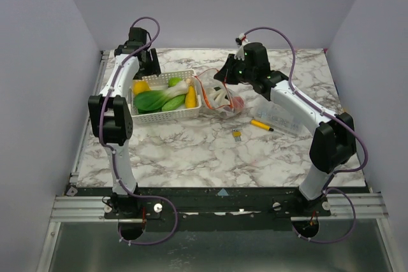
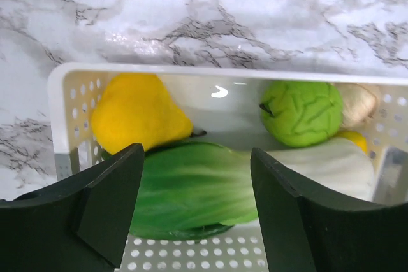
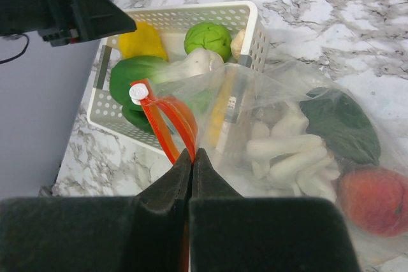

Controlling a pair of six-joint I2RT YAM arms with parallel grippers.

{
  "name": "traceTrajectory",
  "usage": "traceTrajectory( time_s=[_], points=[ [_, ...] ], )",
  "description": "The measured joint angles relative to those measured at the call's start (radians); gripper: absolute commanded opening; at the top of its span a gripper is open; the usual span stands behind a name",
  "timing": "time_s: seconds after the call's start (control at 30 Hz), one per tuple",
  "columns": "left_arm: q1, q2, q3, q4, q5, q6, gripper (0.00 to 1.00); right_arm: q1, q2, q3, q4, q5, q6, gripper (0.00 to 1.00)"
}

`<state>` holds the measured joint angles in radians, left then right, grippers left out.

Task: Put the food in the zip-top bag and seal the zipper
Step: Pick up the fake fruit from the bin.

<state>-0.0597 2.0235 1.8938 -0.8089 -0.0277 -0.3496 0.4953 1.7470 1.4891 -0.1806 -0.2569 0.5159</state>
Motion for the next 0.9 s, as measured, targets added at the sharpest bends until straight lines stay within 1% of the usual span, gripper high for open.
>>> traceTrajectory(
  time_s=[0.1, 0.37, 0.5, 0.6, 0.67, 0.8, 0.9],
  points=[
    [0.001, 0.104, 0.109, -0.056, -0.066, 0.030, 0.70, 0.000, 0.000, 0.000, 0.000, 0.000, 0.000, 0.01],
    [0.005, 0.216, 0.217, -0.178, -0.191, 0.105, 0.70, 0.000, 0.000, 0.000, 0.000, 0.000, 0.000, 0.01],
    [0.006, 0.296, 0.308, -0.232, -0.240, 0.128, 0.66, 0.000, 0.000, 0.000, 0.000, 0.000, 0.000, 0.01],
    [0.006, 0.343, 0.324, -0.250, -0.266, 0.144, 0.57, 0.000, 0.000, 0.000, 0.000, 0.000, 0.000, 0.01],
    [0.006, 0.354, 0.324, -0.257, -0.277, 0.151, 0.45, 0.000, 0.001, 0.000, 0.000, -0.001, 0.000, 0.01],
    [0.005, 0.346, 0.325, -0.252, -0.279, 0.163, 0.27, 0.000, 0.003, 0.000, 0.000, -0.003, 0.001, 0.01],
    [0.005, 0.335, 0.322, -0.255, -0.279, 0.162, 0.19, 0.000, 0.005, 0.000, 0.000, -0.003, 0.000, 0.01]
  ],
)
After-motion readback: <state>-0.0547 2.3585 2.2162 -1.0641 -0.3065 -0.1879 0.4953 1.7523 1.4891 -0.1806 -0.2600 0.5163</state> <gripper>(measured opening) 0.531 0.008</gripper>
